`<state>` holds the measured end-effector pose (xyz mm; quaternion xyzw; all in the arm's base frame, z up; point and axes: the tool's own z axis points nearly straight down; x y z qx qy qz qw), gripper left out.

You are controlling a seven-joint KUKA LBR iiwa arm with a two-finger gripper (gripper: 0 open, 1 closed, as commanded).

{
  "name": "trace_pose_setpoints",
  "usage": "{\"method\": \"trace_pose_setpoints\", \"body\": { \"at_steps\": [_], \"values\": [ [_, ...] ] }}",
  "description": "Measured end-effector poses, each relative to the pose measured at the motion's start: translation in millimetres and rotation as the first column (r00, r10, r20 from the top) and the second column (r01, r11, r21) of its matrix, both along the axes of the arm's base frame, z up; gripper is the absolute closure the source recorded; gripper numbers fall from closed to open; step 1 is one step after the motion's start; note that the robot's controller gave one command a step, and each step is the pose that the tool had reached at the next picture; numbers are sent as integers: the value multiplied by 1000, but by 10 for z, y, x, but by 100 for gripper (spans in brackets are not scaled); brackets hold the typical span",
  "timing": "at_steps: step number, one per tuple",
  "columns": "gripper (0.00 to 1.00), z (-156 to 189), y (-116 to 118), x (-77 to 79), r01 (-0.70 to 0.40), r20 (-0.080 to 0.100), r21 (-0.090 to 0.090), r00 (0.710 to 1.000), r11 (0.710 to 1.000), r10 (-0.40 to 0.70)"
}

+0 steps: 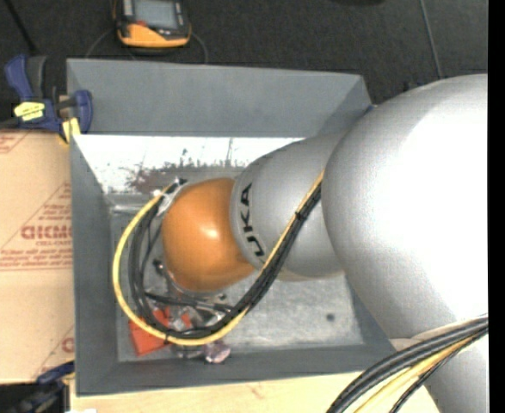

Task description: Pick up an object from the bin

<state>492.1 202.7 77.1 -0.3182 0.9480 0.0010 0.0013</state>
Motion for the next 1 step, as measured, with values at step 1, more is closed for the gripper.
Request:
{"method": "trace_pose_setpoints", "body": {
  "at_steps": [1],
  "values": [
    [100, 1293, 143, -104, 36, 8, 2, 999, 999, -36]
  ]
}}
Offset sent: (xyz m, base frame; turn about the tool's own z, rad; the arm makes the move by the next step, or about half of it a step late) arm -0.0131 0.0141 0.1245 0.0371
